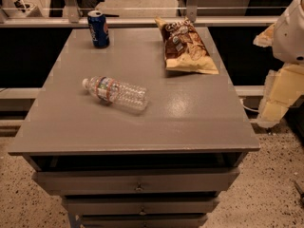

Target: Place water bottle upright

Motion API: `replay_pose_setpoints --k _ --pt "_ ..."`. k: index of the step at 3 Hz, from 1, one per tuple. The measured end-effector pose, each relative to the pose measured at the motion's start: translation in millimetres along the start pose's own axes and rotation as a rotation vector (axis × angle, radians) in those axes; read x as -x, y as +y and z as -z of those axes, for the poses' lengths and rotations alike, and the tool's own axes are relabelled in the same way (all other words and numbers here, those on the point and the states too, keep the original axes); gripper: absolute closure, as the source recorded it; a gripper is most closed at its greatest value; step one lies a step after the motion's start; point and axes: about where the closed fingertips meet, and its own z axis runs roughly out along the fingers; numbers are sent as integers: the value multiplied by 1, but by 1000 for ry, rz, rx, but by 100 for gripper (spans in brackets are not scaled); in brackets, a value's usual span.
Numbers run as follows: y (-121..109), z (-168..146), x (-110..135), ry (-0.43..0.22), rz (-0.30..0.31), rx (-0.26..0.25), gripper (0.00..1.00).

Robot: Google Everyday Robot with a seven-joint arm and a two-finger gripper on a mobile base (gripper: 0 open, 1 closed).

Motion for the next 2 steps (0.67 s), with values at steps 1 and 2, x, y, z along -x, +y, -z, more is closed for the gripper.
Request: replay_pose_setpoints --k 1,2 --pt "0 0 0 0 0 0 0" --pt "1 -6 46 -41 46 -14 0"
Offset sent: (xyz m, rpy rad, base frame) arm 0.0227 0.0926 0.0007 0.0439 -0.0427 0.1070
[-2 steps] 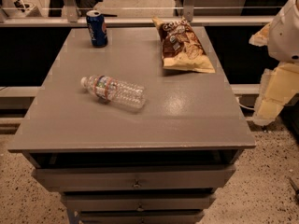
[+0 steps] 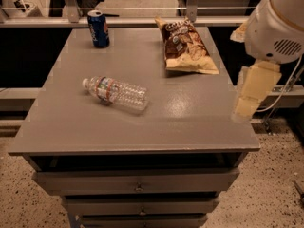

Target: Place water bottle upright

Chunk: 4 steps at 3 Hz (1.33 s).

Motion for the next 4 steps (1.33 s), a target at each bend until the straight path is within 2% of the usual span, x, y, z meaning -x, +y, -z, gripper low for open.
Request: replay_pose_setpoints --k 1,2,3,4 --pt "3 -15 58 -36 51 0 0" --pt "13 -41 135 -99 74 29 0" --pt "13 -40 135 -99 75 29 0" --pt "9 -57 154 -131 52 28 0"
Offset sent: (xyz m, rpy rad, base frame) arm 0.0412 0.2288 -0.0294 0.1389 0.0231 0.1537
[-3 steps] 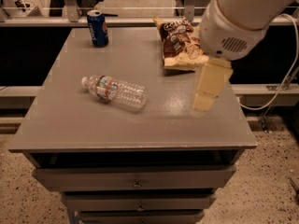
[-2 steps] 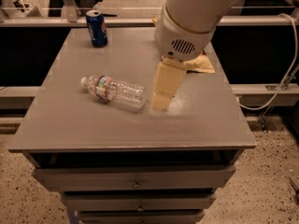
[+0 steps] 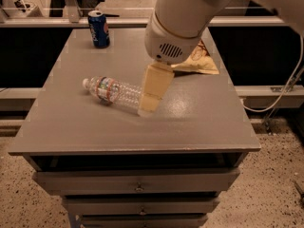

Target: Place water bottle upright

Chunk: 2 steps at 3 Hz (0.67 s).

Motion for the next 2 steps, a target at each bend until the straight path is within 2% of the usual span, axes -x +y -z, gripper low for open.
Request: replay_pose_setpoints --k 2 --pt "-26 -80 67 5 -42 15 0"
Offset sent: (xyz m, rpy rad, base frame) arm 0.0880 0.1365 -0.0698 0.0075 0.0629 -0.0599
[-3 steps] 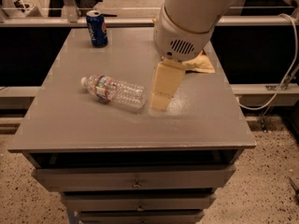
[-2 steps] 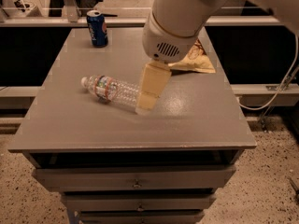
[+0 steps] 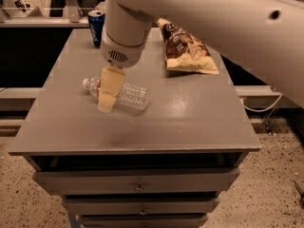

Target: Place water bottle upright

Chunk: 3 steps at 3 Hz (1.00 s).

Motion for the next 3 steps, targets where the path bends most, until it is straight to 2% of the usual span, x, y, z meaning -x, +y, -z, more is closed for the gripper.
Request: replay_pose_setpoints --k 1,3 --pt "-5 -34 21 20 -34 24 0" --pt "-10 -85 28 64 -100 61 0"
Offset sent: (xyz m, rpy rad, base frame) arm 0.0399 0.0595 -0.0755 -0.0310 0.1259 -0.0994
